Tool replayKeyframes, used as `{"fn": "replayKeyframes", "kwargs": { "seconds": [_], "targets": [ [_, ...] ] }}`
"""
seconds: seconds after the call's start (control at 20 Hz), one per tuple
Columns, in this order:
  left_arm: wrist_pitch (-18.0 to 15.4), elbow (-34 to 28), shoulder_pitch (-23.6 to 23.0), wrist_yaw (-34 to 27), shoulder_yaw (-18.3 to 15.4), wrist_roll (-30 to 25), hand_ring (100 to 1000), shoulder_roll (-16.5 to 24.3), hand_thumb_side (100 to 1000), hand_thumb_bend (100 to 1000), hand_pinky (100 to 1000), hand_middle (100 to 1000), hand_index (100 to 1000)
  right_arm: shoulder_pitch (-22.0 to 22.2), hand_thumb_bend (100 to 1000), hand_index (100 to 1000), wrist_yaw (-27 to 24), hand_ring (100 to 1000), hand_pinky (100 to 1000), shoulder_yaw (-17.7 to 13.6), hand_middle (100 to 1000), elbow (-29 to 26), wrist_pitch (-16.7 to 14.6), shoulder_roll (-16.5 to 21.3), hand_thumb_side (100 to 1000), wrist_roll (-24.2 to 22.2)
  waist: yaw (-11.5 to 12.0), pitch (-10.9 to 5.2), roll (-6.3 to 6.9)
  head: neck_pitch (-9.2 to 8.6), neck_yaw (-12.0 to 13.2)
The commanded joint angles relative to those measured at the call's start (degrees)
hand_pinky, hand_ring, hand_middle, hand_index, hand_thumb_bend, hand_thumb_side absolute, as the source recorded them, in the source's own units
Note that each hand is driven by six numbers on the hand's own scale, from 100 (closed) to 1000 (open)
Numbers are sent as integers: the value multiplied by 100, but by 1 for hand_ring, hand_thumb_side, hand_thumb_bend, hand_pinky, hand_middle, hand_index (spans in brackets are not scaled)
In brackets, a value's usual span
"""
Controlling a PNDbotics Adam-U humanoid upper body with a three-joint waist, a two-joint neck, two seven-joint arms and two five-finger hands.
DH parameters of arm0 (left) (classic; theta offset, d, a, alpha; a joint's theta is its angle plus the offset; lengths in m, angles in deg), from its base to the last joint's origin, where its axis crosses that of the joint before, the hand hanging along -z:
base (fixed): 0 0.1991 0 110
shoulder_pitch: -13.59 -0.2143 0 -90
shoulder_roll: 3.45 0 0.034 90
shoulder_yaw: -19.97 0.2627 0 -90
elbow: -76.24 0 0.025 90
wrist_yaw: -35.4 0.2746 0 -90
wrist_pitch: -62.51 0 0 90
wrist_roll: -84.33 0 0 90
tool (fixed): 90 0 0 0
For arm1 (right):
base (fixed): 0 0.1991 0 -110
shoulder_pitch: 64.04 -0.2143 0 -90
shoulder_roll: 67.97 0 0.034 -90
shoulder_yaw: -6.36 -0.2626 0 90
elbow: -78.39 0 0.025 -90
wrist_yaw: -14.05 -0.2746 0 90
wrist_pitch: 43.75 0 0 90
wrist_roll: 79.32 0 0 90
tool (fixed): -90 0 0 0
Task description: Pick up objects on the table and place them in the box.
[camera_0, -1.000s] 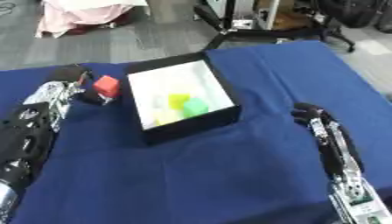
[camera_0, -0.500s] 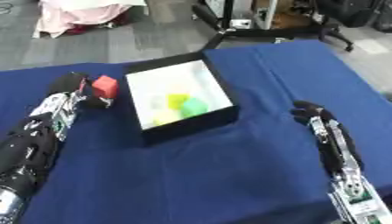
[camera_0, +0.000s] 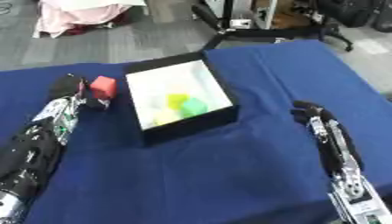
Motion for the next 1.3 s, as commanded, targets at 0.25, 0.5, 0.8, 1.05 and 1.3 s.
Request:
{"fn": "replayKeyframes", "kwargs": {
  "seconds": [0.25, 0.5, 0.8, 1.05, 1.3],
  "targets": [
    [-39, -172, 123, -517, 13, 497, 404, 55, 384, 305, 629, 333, 556, -76, 100, 793, -27, 796, 824, -19, 779, -58, -9, 24, 861, -8, -8, -46, -74, -10, -17],
    [-266, -560, 330, -886, 61, 529, 389, 199, 399, 277, 622, 316, 548, -64, 100, 793, -26, 795, 824, -25, 779, -55, -9, 24, 861, -3, 8, -70, -71, -10, -28],
    [-731, -1455, 480, -1442, 532, 141, 400, 340, 393, 288, 635, 326, 557, -57, 100, 793, -19, 795, 824, -20, 779, -53, -10, 41, 860, -7, 16, -86, -55, -10, -10],
    [-1211, -2106, 391, -1374, 1279, -338, 449, 220, 408, 367, 674, 386, 602, -76, 100, 793, -19, 795, 824, 11, 779, -54, -13, 59, 859, -39, -40, -94, -34, -10, 47],
    [-1783, -2100, 264, -1087, 2018, -1006, 488, 78, 456, 407, 691, 450, 654, -81, 100, 793, -22, 795, 824, 2, 779, -56, -13, 46, 858, -38, -57, -100, -36, -10, 28]
  ]
}}
